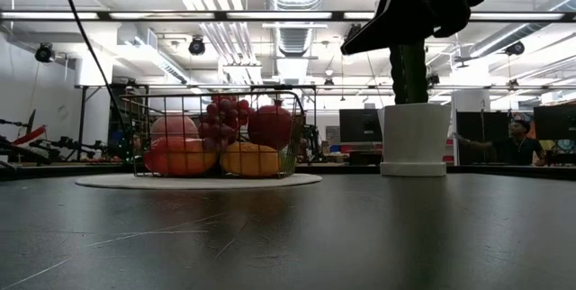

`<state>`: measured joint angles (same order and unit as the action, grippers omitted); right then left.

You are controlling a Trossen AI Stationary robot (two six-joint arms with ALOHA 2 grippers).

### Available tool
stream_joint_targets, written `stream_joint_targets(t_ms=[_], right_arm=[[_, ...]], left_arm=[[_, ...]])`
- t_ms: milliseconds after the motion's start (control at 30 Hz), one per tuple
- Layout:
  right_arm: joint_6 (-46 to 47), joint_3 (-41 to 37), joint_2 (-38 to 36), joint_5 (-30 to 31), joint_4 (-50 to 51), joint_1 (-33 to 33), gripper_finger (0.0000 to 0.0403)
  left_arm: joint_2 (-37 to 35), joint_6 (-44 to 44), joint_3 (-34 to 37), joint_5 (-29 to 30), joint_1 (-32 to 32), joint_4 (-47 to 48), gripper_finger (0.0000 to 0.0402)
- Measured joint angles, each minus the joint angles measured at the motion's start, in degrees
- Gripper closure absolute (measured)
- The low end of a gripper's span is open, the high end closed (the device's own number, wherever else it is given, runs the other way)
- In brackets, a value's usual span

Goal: Build produce basket
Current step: Put the black grapes in the gold wire basket

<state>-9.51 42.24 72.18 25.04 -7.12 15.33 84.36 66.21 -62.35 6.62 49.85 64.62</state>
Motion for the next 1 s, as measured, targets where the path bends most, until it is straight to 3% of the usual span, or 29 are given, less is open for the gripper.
stream_joint_targets(t_ms=[200, 367, 467, 867, 1000], right_arm=[[0.6, -1.3, 0.0, 0.0, -2.1, 0.0, 0.0246], [1.0, -1.4, 0.0, 0.0, -2.1, 0.0, 0.0246], [1.0, -1.5, 0.0, 0.0, -2.2, 0.0, 0.0246], [1.1, -1.5, 0.0, 0.0, -2.2, 0.0, 0.0246], [1.6, -1.6, 0.0, 0.0, -2.2, 0.0, 0.0246]], left_arm=[[0.0, 2.0, 3.9, -2.4, 0.0, -0.1, 0.0294], [0.1, -2.3, 6.0, 0.2, 0.0, -0.8, 0.0212], [0.1, -4.7, 7.7, 0.8, 0.0, -2.3, 0.0185], [0.1, -6.7, 16.3, 1.0, 0.0, -13.2, 0.0176], [0.1, -6.8, 16.6, 1.2, 0.0, -13.4, 0.02]])
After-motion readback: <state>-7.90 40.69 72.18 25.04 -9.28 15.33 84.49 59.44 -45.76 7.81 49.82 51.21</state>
